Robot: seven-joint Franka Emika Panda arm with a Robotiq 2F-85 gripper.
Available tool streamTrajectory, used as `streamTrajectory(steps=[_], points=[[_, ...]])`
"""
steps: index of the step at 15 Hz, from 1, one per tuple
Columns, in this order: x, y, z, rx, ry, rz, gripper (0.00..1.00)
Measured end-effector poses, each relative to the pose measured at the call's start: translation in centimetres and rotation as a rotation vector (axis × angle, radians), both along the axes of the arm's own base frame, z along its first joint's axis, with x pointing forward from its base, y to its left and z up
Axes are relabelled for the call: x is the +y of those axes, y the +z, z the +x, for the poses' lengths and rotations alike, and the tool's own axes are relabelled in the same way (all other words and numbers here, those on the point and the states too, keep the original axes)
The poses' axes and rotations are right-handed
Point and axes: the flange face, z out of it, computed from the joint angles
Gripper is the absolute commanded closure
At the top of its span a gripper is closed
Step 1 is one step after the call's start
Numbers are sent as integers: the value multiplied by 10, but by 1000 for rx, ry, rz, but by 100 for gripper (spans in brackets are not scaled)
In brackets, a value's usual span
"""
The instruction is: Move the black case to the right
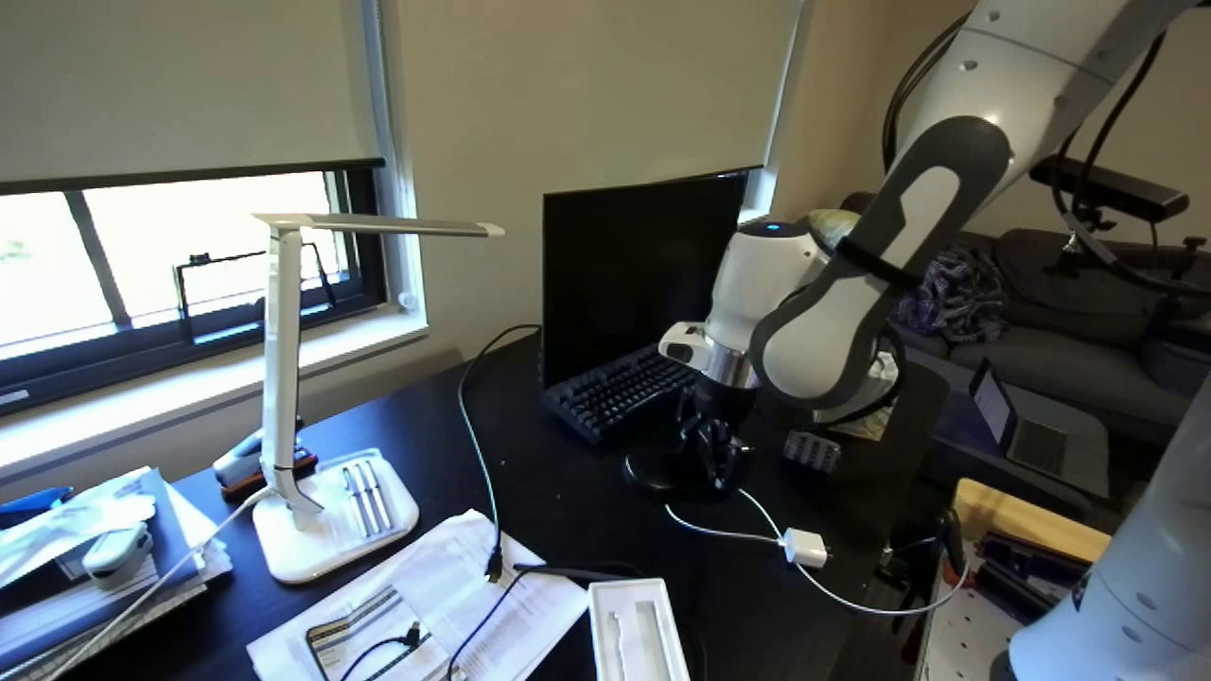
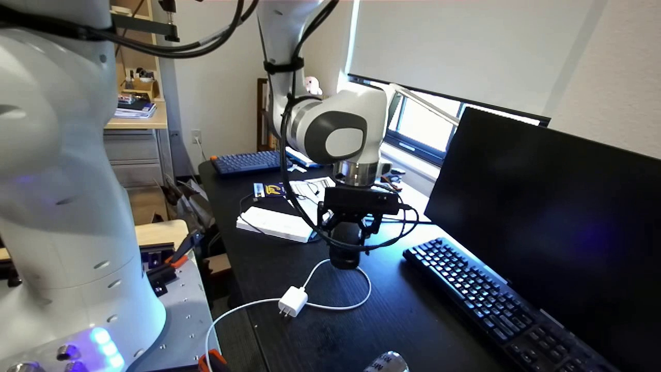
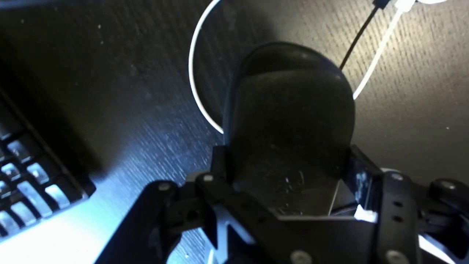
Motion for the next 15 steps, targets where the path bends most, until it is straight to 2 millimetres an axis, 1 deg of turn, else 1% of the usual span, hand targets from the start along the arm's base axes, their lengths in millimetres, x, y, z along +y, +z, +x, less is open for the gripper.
streamTrajectory(steps=[3,4,5,6,7,9,11,13,15], points=[[-50,2,7,51,-122,112,47],[-68,5,9,60,-144,153,22],[-81,7,10,58,-152,160,22],[-84,6,9,59,-159,156,22],[-80,5,9,63,-151,155,47],[-69,3,10,69,-132,152,47],[-70,1,11,66,-225,147,47],[-77,-5,9,60,-329,156,47],[-91,-12,5,53,-434,170,47]])
